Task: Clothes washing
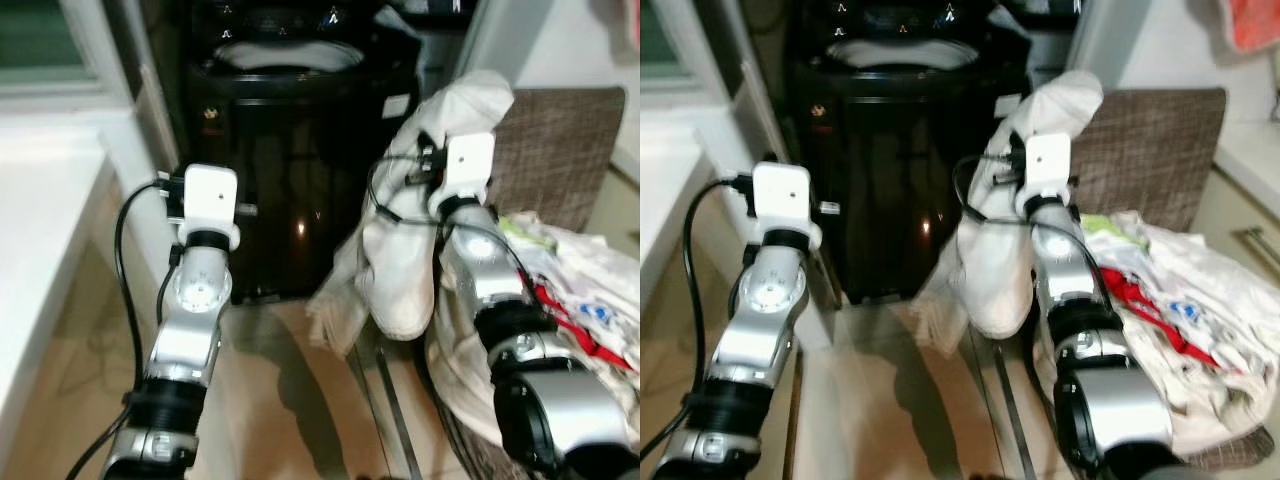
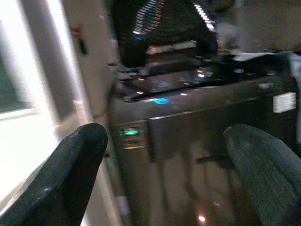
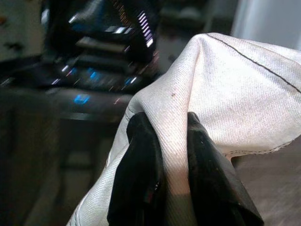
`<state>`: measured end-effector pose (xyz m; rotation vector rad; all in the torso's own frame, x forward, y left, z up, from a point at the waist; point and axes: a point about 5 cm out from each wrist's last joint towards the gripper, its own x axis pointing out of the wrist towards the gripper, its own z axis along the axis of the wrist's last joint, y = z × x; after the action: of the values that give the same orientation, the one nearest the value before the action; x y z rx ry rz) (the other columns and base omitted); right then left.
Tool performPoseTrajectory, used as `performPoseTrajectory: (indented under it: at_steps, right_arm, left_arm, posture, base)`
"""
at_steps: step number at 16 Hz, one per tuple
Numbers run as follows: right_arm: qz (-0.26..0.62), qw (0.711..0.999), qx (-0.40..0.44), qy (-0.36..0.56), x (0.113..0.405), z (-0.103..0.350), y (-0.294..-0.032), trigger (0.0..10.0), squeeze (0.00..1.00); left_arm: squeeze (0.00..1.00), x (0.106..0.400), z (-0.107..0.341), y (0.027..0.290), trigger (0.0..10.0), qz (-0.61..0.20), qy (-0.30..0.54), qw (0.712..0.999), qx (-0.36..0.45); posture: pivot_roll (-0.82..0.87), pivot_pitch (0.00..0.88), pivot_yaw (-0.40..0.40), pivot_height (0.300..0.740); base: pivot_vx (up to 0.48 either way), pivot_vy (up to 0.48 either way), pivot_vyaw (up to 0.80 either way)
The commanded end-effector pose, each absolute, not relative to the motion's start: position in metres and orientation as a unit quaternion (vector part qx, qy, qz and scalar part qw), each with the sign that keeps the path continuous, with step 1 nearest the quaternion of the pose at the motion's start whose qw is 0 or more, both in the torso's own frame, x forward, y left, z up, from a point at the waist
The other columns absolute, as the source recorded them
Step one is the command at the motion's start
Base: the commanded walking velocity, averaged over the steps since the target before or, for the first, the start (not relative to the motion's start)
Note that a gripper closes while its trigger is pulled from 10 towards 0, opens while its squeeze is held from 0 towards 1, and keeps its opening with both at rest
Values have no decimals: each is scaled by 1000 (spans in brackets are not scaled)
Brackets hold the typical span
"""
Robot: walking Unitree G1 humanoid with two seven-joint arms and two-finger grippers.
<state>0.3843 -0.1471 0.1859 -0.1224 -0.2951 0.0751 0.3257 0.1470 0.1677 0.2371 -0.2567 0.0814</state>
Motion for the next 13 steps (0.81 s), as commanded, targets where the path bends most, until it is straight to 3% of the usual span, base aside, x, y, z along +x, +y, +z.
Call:
performPoseTrajectory:
  at_steps: [1,13]
  right_arm:
    - [38,981,-55,-183,387,205,-146,10000,0]
    - [101,968,-70,-220,397,246,-125,10000,0]
  left_arm:
    - [0,325,175,146,10000,33,-143,982,121]
    - [0,325,178,150,10000,53,-153,980,116]
  posture:
    - [-1,0,-25,740]
    - [21,0,-44,740]
  base:
    - [480,0,0]
    - [472,0,0]
